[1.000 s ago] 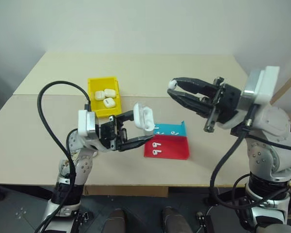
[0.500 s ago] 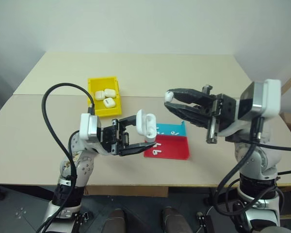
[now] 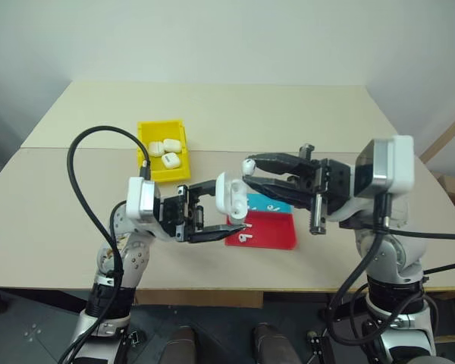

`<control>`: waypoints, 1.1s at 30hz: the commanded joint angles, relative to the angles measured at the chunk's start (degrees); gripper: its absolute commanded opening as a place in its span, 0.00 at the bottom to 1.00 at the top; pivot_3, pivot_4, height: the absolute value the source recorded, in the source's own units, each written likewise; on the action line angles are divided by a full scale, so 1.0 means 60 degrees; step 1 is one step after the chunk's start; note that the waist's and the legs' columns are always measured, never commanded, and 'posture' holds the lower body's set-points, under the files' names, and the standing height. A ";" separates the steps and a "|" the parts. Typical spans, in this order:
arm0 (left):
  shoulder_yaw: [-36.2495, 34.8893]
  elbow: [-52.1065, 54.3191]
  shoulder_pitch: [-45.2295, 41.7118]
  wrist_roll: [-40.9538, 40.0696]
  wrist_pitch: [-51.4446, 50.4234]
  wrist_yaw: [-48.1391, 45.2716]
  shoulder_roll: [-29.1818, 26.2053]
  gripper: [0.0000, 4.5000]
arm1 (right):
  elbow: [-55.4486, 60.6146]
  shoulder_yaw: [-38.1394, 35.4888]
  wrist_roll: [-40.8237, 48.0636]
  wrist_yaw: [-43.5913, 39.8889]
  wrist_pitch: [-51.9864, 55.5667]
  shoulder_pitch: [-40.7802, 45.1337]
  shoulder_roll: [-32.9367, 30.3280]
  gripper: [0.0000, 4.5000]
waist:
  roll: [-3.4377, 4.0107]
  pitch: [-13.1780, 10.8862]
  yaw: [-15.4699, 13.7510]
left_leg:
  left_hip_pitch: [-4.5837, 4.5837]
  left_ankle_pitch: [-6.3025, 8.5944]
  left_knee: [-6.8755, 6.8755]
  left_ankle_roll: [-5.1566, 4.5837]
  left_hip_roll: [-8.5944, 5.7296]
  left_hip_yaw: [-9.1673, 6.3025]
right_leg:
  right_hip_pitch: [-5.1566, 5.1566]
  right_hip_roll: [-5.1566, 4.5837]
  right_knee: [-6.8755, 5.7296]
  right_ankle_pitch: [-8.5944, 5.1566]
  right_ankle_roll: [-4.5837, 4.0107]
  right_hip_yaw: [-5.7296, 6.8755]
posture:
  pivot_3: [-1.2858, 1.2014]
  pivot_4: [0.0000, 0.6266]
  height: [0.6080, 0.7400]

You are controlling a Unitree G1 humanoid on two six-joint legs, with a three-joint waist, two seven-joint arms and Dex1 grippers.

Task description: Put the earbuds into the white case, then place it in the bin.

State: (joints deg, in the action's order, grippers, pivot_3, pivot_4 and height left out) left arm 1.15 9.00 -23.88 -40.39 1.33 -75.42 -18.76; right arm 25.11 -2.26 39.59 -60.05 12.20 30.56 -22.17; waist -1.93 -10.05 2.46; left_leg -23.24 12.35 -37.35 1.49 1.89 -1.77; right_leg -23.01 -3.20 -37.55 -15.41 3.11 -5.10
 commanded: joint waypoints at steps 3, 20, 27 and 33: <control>-0.0069 0.0035 -0.0144 0.0001 0.0278 -0.0090 0.0123 0.60 | 0.0240 0.0191 0.0033 -0.0108 -0.0371 -0.0166 -0.0012 0.20 | 0.0000 0.0000 0.0001 | 0.0000 0.0000 0.0000 0.0000 0.0000 0.0000 | 0.0000 0.0000 0.0000 0.0000 0.0000 0.0000 | 0.52 0.24 1.00; 0.0000 0.0174 -0.0027 0.0042 0.0340 -0.0065 0.0131 0.60 | -0.0200 0.0461 -0.0352 -0.0160 -0.0655 -0.0061 -0.0073 0.20 | 0.0000 0.0000 -0.0001 | 0.0000 0.0000 0.0000 0.0000 0.0000 0.0000 | 0.0000 0.0000 -0.0001 0.0000 0.0000 0.0000 | 0.52 0.24 1.00; 0.0002 0.0138 -0.0036 0.0103 0.0361 -0.0074 0.0151 0.60 | -0.0247 0.0459 -0.0466 -0.0189 -0.0776 -0.0118 -0.0175 0.20 | 0.0000 0.0000 -0.0001 | 0.0000 0.0000 0.0000 0.0000 0.0000 -0.0001 | 0.0000 0.0000 0.0000 0.0000 0.0000 0.0000 | 0.52 0.24 1.00; -0.0009 0.0011 -0.0070 0.0150 0.0447 -0.0139 0.0187 0.60 | -0.0327 0.0586 -0.0687 -0.0499 -0.1213 -0.0187 -0.0281 0.20 | 0.0000 0.0000 0.0001 | 0.0001 0.0000 0.0000 0.0000 0.0000 0.0000 | 0.0000 0.0000 -0.0001 0.0000 0.0000 0.0000 | 0.52 0.24 1.00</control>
State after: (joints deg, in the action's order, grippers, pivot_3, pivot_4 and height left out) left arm 1.18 8.15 -23.81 -39.39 2.73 -76.10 -18.06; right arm 22.67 1.05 36.04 -62.04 7.15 29.37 -23.61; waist -1.93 -10.05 2.46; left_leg -23.23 12.35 -37.35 1.49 1.89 -1.77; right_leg -23.01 -3.20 -37.56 -15.41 3.11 -5.10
